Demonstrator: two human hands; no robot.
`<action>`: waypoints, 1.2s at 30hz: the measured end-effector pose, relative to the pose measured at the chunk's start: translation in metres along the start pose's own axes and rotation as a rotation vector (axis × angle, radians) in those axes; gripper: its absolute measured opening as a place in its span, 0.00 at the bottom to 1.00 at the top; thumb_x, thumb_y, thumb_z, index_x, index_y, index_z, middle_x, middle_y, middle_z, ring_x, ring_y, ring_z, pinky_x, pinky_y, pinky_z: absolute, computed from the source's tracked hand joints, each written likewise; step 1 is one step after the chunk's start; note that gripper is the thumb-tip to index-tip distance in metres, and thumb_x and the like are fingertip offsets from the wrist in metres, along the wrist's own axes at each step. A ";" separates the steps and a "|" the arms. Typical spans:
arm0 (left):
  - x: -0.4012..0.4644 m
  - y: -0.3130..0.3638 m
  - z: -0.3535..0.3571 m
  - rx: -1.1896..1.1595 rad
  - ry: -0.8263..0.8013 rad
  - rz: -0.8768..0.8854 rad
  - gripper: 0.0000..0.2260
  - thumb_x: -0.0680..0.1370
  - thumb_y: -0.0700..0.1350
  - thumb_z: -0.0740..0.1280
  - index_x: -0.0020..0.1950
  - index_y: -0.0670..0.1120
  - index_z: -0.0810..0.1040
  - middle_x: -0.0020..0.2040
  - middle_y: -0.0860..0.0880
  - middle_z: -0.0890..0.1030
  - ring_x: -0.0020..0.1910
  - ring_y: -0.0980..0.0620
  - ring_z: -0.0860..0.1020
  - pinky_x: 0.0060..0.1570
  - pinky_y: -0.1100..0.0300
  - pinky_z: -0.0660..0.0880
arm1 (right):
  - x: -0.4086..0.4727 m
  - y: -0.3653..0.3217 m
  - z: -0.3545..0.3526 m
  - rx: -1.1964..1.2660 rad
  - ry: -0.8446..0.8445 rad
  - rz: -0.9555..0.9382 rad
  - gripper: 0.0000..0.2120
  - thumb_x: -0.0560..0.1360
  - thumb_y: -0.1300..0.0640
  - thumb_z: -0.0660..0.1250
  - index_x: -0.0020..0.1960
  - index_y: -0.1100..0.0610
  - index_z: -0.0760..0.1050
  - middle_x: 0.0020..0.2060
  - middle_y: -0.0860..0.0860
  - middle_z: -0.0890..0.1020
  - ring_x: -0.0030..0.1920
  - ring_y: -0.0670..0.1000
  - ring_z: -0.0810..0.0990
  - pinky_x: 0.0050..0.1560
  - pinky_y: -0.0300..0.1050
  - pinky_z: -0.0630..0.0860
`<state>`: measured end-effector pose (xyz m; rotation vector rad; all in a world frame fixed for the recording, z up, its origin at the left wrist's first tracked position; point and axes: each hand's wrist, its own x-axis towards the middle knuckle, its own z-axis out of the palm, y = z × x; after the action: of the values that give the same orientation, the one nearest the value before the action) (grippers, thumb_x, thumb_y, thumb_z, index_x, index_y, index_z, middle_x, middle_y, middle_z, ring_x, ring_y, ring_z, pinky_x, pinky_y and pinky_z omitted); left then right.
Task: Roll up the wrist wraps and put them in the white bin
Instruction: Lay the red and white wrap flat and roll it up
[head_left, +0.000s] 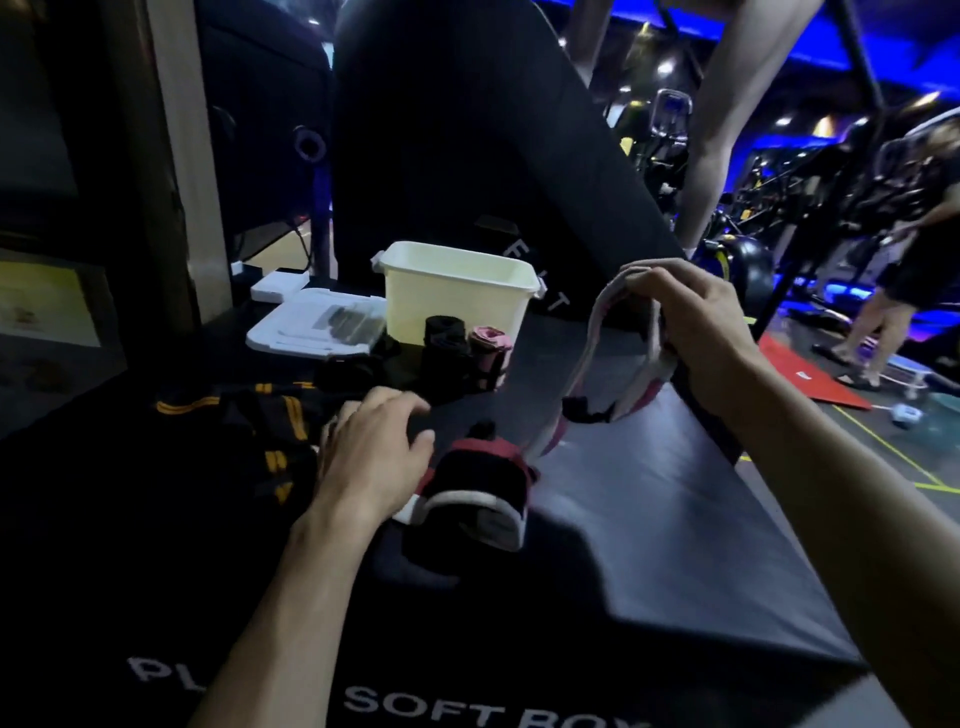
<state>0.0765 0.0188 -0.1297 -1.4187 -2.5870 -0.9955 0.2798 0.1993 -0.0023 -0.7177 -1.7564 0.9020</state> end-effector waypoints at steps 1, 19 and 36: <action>-0.003 0.012 -0.001 -0.084 0.022 0.056 0.13 0.82 0.51 0.67 0.65 0.54 0.79 0.66 0.53 0.77 0.65 0.46 0.74 0.65 0.52 0.70 | -0.002 0.000 -0.009 -0.002 0.028 0.002 0.07 0.73 0.54 0.71 0.48 0.53 0.86 0.45 0.48 0.87 0.48 0.43 0.82 0.53 0.40 0.76; -0.022 0.086 0.043 -0.266 -0.148 0.436 0.09 0.78 0.51 0.72 0.58 0.57 0.83 0.58 0.62 0.80 0.60 0.57 0.75 0.65 0.55 0.71 | -0.002 0.044 -0.062 -0.195 0.048 0.284 0.06 0.71 0.50 0.75 0.42 0.52 0.85 0.34 0.47 0.84 0.32 0.43 0.77 0.34 0.37 0.73; -0.034 0.132 0.069 -0.885 -0.210 0.268 0.11 0.81 0.54 0.67 0.60 0.52 0.81 0.49 0.50 0.86 0.51 0.51 0.85 0.56 0.48 0.80 | -0.020 0.045 -0.037 0.065 -0.352 0.719 0.21 0.79 0.39 0.66 0.52 0.57 0.83 0.48 0.55 0.81 0.36 0.49 0.79 0.38 0.43 0.77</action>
<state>0.2157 0.0813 -0.1268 -2.0313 -2.0114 -2.1789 0.3237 0.2172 -0.0410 -1.2414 -1.7705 1.6396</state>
